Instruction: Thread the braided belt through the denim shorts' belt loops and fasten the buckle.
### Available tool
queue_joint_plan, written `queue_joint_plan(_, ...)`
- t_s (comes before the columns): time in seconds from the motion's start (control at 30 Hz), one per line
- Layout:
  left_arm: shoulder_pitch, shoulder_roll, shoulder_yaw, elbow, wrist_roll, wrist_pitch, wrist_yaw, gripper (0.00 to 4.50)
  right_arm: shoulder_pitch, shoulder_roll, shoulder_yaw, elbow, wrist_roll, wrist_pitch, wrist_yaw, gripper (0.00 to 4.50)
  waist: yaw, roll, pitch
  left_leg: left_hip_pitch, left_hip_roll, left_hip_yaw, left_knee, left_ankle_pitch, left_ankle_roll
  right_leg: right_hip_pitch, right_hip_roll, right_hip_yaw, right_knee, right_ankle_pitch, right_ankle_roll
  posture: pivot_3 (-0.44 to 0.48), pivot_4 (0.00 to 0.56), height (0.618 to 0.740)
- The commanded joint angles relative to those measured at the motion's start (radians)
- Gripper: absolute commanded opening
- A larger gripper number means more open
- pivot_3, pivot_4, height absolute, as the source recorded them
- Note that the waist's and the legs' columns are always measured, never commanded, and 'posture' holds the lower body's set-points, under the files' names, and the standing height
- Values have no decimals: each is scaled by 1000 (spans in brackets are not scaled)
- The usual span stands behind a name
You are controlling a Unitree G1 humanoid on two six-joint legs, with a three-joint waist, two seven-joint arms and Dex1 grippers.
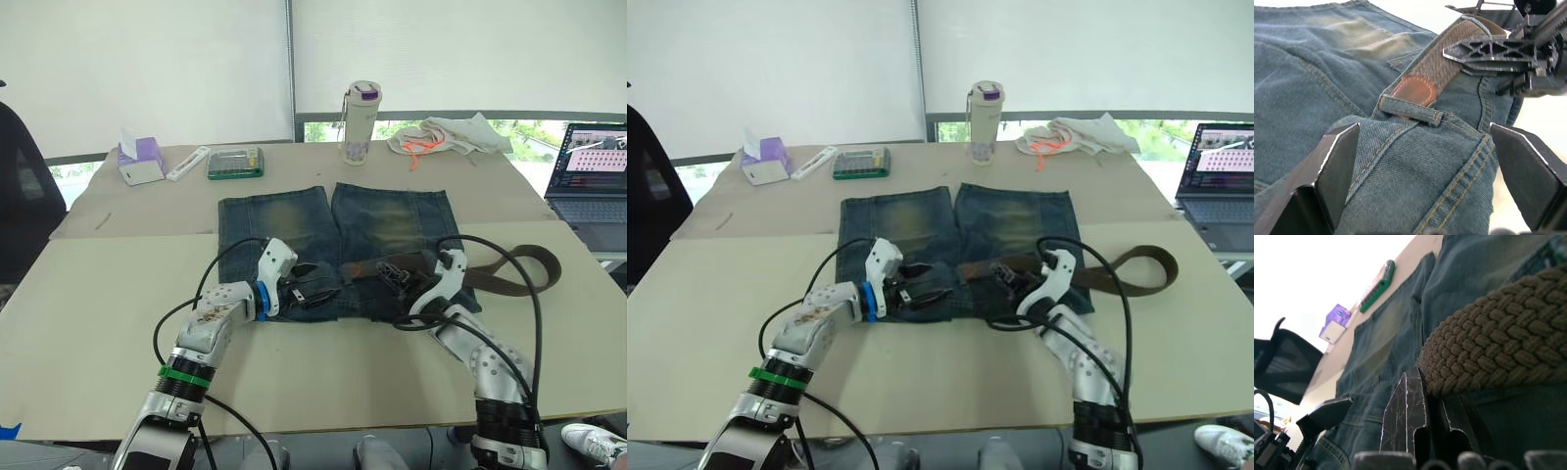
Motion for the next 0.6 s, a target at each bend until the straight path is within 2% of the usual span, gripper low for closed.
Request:
queue_joint_plan(0.03, -8, -14, 29, -2, -17, 5, 15, 4470, -17, 27, 71, -33, -38, 10, -6, 0, -3, 0, 0, 0, 0, 0, 0, 0, 0, 0, 0, 0, 0, 0, 0, 0, 150, 740)
queue_joint_plan(0.2, -4, -22, 31, 13, -5, -9, 23, 4470, -18, 32, 107, -16, -95, 37, -19, 0, -16, 0, 0, 1, 0, 0, -1, 0, 0, 0, 0, 0, 1, 0, 0, 0, 150, 740)
queue_joint_plan(0.3, 6, -23, 35, 12, -5, -12, 28, 4470, -25, 21, 84, -1, -91, 78, -25, 0, -17, 0, 0, 1, 0, 0, -1, 0, 0, 0, 0, 0, 1, 0, 0, 0, 150, 740)
queue_joint_plan(0.43, 8, -22, 38, 17, -3, -17, 32, 4470, -52, 28, 5, -4, 22, 157, -23, 0, -15, 0, 0, 1, 0, 0, -1, 0, 0, 0, 0, 0, 1, 0, 0, 0, 150, 740)
queue_joint_plan(0.6, 9, -26, 39, 28, 0, -22, 32, 4470, -93, 69, 19, 11, 22, 184, -33, 0, -19, 0, 0, 1, 0, 0, -1, 0, 0, 0, 0, 0, 1, 0, 0, 0, 150, 740)
